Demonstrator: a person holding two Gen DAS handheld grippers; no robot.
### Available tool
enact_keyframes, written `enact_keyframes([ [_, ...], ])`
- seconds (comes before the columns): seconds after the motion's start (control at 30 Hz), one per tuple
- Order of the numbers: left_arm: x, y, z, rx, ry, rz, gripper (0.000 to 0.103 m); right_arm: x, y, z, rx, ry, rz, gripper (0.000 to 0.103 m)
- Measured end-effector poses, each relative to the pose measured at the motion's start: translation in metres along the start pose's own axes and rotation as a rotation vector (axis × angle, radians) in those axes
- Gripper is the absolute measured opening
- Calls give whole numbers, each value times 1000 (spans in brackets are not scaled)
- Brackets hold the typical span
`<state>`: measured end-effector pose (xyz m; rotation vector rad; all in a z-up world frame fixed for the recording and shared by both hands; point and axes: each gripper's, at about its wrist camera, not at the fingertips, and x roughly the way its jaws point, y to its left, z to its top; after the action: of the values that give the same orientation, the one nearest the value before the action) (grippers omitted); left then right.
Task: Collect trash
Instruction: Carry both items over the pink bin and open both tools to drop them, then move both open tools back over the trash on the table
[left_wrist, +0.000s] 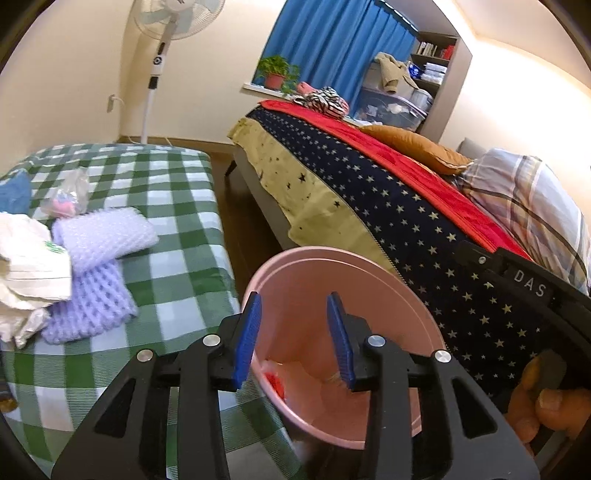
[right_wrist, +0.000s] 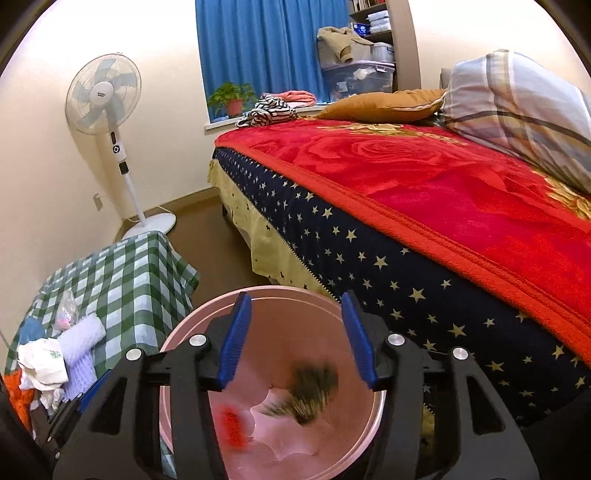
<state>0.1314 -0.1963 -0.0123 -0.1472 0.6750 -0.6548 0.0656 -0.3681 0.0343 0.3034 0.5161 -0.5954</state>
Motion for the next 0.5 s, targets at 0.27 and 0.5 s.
enact_keyframes([
  [0.27, -32, 7, 5, -5, -49, 52, 38, -11, 11, -1, -19, 13, 71, 52],
  [0.5, -62, 21, 0, -26, -99, 121, 46, -31, 32, -2, -49, -11, 127, 52],
])
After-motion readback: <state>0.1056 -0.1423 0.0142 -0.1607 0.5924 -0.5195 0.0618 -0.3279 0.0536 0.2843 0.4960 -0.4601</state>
